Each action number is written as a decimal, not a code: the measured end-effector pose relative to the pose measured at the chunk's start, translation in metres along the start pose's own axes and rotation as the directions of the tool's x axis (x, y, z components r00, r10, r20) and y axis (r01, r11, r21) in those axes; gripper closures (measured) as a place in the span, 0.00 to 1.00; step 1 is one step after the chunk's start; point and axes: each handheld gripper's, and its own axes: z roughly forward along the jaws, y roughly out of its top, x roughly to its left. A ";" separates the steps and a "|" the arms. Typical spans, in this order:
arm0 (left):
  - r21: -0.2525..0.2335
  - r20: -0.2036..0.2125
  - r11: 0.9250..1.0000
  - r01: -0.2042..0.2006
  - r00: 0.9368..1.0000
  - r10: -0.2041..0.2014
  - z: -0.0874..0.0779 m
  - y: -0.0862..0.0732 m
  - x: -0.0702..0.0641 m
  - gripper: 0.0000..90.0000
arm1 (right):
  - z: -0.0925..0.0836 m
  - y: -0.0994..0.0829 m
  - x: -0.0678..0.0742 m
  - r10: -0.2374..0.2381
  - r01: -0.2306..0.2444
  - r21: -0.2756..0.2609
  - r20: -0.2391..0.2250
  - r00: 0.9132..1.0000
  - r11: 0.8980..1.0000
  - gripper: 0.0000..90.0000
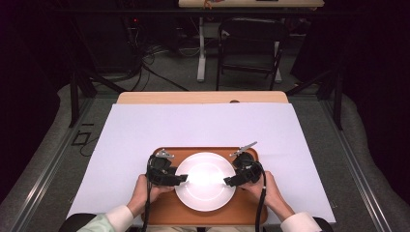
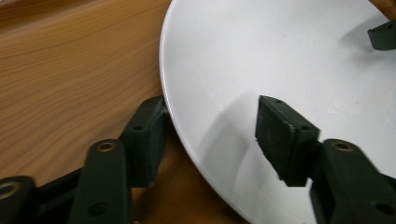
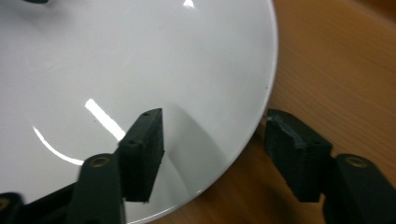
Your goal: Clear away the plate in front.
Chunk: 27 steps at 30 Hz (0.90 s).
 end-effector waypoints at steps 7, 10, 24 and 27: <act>-0.011 -0.036 0.996 -0.089 0.995 0.088 -0.010 0.004 -0.004 0.26 | -0.013 0.001 0.006 -0.077 0.077 -0.062 0.001 0.997 0.995 0.17; -0.030 -0.050 0.993 -0.116 0.992 0.114 -0.019 0.005 -0.005 0.19 | -0.021 0.000 0.009 -0.112 0.112 -0.105 0.005 0.994 0.988 0.13; -0.172 -0.078 0.956 -0.237 0.971 0.227 -0.077 0.004 -0.016 0.01 | -0.069 -0.013 0.016 -0.204 0.216 -0.258 0.072 0.976 0.942 0.00; -0.186 -0.082 0.952 -0.245 0.969 0.233 -0.085 0.002 -0.014 0.00 | -0.076 -0.017 0.015 -0.213 0.233 -0.278 0.098 0.972 0.932 0.00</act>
